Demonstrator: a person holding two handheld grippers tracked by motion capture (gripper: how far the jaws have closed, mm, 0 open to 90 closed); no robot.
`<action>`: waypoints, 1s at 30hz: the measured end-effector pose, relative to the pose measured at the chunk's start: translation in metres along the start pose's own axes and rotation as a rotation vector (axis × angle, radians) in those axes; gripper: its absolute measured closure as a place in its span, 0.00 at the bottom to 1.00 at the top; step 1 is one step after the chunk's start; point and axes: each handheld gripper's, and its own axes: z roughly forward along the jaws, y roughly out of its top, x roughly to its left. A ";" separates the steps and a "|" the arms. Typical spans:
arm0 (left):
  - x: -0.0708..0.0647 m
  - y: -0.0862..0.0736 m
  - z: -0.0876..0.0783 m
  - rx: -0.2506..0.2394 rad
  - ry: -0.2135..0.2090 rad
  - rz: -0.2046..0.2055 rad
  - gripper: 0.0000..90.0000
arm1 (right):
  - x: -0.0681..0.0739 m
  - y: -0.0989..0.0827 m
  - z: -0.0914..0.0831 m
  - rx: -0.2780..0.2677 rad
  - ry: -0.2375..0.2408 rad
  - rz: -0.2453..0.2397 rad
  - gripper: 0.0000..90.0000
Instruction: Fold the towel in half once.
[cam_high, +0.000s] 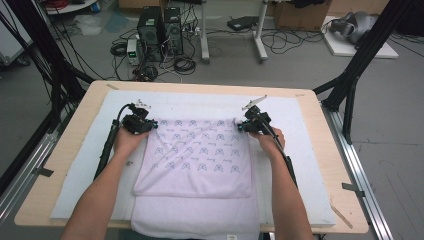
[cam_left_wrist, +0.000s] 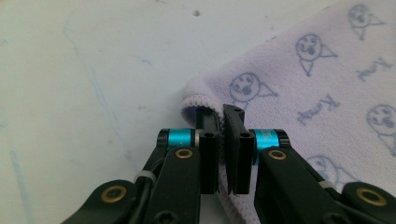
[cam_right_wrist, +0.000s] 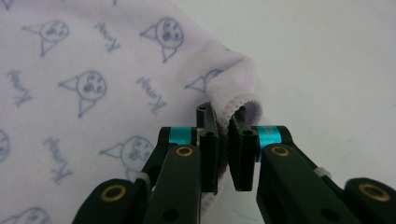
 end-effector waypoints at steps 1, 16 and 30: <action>0.001 0.008 -0.005 -0.020 0.010 0.000 0.95 | -0.001 0.004 -0.005 0.000 -0.015 -0.003 0.94; 0.017 0.072 -0.045 -0.127 0.117 0.009 0.62 | -0.031 0.053 -0.071 -0.141 -0.109 0.055 0.59; 0.002 -0.019 -0.055 -0.153 -0.098 -0.039 0.51 | 0.011 0.004 -0.071 -0.098 0.019 -0.002 0.48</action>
